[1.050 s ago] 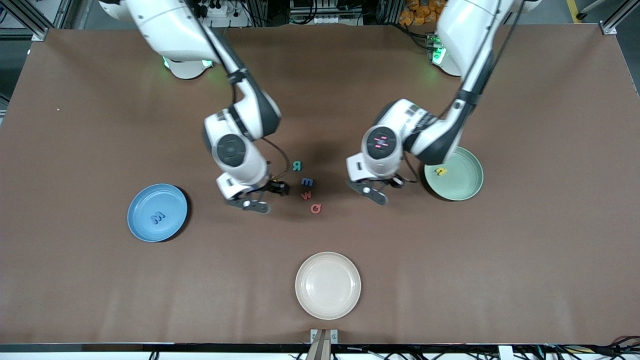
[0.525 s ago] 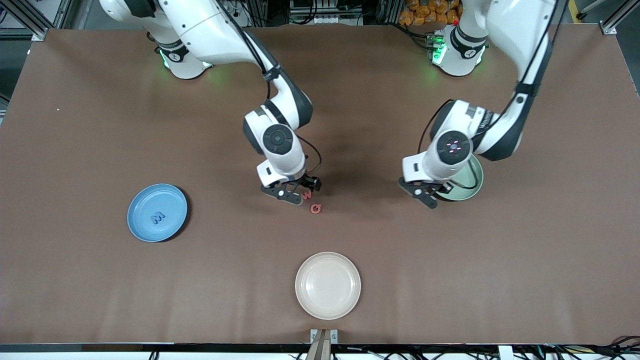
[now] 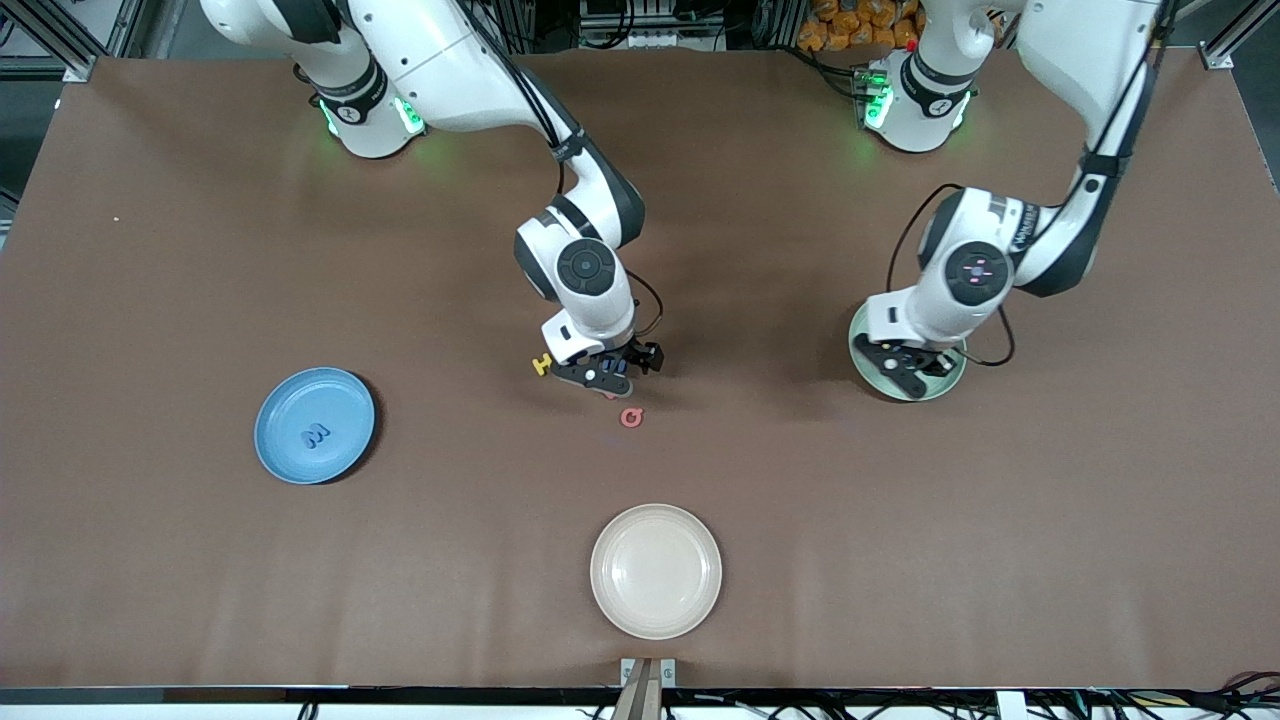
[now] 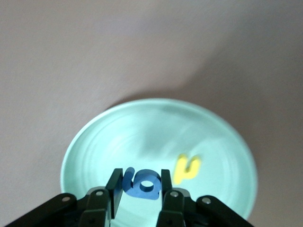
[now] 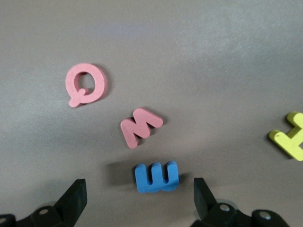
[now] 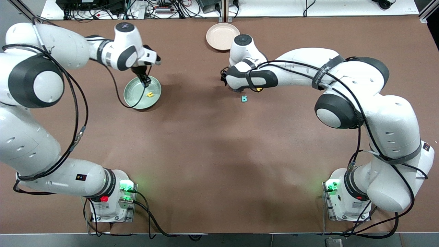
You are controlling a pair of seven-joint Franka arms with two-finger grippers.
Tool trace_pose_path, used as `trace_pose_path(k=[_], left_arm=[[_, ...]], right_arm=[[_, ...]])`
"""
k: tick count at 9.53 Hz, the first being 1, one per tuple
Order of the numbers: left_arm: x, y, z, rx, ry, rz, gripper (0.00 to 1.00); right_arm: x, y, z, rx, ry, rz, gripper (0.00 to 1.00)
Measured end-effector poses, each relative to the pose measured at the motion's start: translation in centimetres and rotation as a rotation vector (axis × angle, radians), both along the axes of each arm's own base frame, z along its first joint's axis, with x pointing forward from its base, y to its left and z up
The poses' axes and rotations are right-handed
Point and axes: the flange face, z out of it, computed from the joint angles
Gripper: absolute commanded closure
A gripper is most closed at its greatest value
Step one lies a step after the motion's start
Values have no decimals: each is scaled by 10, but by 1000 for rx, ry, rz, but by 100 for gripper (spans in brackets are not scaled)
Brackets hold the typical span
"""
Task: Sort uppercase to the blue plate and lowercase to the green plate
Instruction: 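Open the left gripper to drop the blue letter onto the green plate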
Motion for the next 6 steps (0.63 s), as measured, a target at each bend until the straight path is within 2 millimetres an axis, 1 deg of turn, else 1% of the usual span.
trace_pose_path(k=[1,2,6], left_arm=[[-3,11,-5,-6,-2,4,81],[-6,14,-9,-11,-7,5,1],[-12,1,-11,-22,-20,21,0]], right_arm=[[0,-1,-4,-3,1,-1,0],[0,-1,-7,-5,1,-1,0],[0,-2,-10,-9,3,-2,0]])
